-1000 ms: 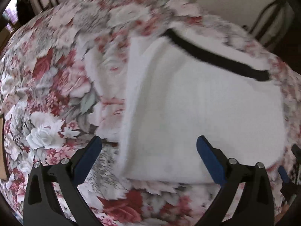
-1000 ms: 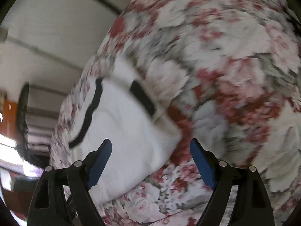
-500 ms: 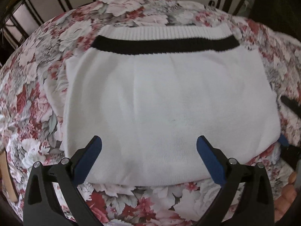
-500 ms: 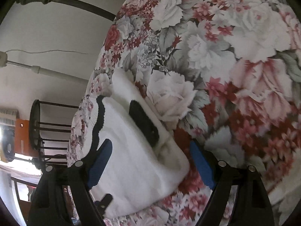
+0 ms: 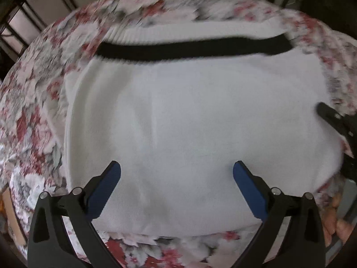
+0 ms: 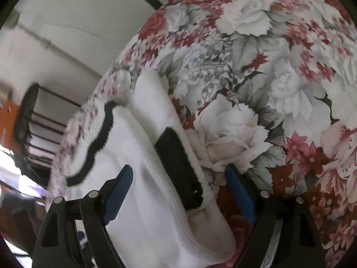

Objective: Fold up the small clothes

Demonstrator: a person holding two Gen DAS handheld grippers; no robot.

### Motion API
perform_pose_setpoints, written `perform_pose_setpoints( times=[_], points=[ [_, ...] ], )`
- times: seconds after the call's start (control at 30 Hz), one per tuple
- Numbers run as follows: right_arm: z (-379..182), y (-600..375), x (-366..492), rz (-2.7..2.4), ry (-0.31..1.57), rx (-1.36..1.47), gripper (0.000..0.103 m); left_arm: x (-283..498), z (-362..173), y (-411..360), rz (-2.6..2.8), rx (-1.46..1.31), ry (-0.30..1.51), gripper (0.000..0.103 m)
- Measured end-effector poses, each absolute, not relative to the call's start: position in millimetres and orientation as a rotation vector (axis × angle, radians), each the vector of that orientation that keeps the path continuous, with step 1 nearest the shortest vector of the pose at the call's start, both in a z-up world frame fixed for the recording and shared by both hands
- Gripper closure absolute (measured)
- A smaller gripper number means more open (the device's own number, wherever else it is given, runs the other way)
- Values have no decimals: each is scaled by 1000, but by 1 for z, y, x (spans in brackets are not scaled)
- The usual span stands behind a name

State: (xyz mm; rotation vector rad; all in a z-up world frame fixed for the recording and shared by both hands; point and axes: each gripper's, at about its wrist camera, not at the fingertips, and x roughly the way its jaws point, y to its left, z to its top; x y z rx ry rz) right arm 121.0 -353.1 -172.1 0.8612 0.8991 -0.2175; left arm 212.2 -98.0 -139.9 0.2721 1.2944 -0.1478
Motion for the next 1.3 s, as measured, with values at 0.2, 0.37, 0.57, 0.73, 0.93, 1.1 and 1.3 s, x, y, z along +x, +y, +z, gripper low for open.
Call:
perform_pose_setpoints(
  times=[0.2,0.37,0.57,0.73,0.93,1.1,1.3],
  points=[
    [-168,-332,126,-175,872,778,3,224,-152,-84,-160,154,1387,4],
    [-167,-329,132,-166,877,818,11,224,-153,-90,-158,175,1382,4],
    [-172,-328,134,-106,910,771,23,227,-155,-89,-165,171,1386,4],
    [-183,-347,123,-79,834,967,22,224,-156,-86,-168,161,1388,4],
    [-168,-327,129,-165,908,758,57,224,-159,-87,-171,166,1373,4],
    [-155,-326,125,-113,856,814,73,226,-156,-87,-173,164,1371,4],
    [-134,-298,138,-60,857,753,74,230,-152,-84,-170,155,1363,4]
  ],
)
